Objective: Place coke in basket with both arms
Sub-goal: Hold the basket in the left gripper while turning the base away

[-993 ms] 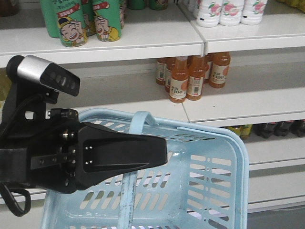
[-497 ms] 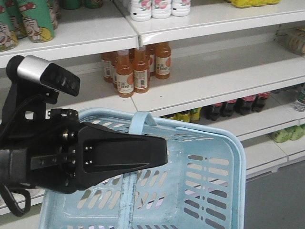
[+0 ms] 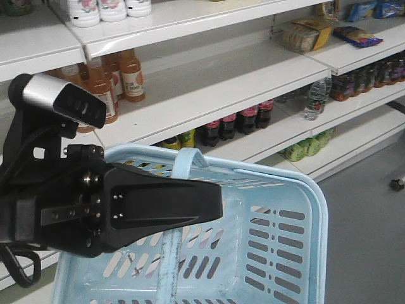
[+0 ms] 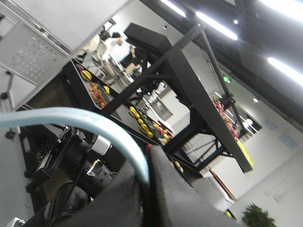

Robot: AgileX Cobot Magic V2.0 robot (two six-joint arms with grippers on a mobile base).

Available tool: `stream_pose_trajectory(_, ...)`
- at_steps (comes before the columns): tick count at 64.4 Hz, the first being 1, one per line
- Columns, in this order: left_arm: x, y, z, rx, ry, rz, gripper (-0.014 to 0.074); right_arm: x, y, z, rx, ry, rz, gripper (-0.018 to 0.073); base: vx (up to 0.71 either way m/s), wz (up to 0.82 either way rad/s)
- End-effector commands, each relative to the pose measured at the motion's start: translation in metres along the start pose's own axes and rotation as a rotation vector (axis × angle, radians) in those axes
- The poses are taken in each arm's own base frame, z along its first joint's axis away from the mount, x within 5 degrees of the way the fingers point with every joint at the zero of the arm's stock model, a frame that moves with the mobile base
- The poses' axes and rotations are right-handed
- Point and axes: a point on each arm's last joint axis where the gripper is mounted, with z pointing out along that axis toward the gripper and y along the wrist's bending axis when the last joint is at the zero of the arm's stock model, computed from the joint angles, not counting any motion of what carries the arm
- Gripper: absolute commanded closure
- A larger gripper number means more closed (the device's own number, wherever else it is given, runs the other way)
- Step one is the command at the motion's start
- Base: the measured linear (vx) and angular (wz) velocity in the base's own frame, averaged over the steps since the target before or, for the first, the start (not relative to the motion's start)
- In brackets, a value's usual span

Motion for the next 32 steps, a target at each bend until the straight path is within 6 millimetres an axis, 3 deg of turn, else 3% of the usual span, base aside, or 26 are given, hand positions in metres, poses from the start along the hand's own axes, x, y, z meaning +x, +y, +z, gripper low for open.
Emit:
stream_pose_trajectory(1,-0.0061,-0.0276,-0.0004,0.169,-0.015,0.025,0.0603,-0.0040,-0.0013,-0.0014,0.021,-0.080,-0.008,0.0561,-0.06,-0.46)
stream_pose_trajectory(32,-0.0061,-0.0276,-0.0004,0.169,-0.015,0.025,0.0603,-0.0040,-0.0013,-0.0014,0.021,-0.080,-0.008,0.0561,-0.06,-0.45)
